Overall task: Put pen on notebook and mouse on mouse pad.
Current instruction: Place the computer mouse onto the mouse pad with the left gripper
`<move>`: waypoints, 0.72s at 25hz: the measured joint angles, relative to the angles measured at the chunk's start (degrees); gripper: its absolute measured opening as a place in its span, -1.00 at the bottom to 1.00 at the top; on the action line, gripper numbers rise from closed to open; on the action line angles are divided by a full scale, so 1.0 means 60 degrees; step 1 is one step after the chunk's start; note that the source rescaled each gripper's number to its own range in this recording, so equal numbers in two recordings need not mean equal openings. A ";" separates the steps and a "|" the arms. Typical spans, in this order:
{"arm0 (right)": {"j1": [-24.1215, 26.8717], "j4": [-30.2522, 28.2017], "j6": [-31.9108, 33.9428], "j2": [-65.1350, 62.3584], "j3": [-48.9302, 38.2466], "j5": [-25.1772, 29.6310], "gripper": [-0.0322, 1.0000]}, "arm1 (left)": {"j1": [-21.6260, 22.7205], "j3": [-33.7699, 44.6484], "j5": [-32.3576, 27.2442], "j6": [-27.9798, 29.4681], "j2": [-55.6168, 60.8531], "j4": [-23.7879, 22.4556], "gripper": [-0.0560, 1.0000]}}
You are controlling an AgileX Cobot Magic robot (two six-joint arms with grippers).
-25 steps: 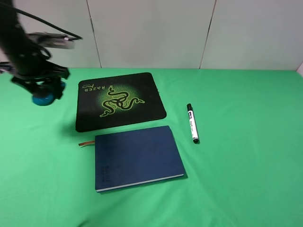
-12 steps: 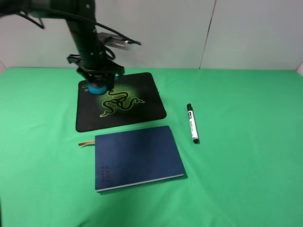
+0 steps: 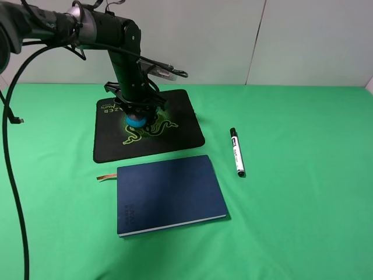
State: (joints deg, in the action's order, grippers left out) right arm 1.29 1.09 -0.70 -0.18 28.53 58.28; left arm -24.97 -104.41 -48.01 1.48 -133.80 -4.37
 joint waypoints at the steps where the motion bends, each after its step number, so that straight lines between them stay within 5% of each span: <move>1: 0.0000 0.0000 0.0000 0.0000 0.0000 0.0000 1.00 | 0.0000 0.0000 0.0099 0.0000 -0.0063 0.0000 -0.86; 13: 0.0000 0.0000 0.0000 0.0000 0.0000 0.0000 1.00 | 0.0000 0.0027 0.0592 -0.0009 -0.0113 0.0014 -0.86; 14: 0.0000 0.0000 0.0000 0.0000 0.0000 0.0000 1.00 | 0.0000 0.0027 0.0583 -0.0009 -0.0113 0.0014 -0.75; 17: 0.0000 0.0000 0.0000 0.0000 0.0000 0.0000 1.00 | 0.0000 0.0027 0.0735 -0.0009 -0.0113 0.0023 0.40; 18: 0.0000 0.0000 0.0000 0.0000 0.0000 0.0000 1.00 | 0.0000 0.0027 0.0811 -0.0009 -0.0113 0.0021 0.62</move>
State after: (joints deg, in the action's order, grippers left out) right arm 1.29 1.09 -0.70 -0.18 28.53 58.28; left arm -24.97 -104.24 -43.15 1.42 -134.48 -4.24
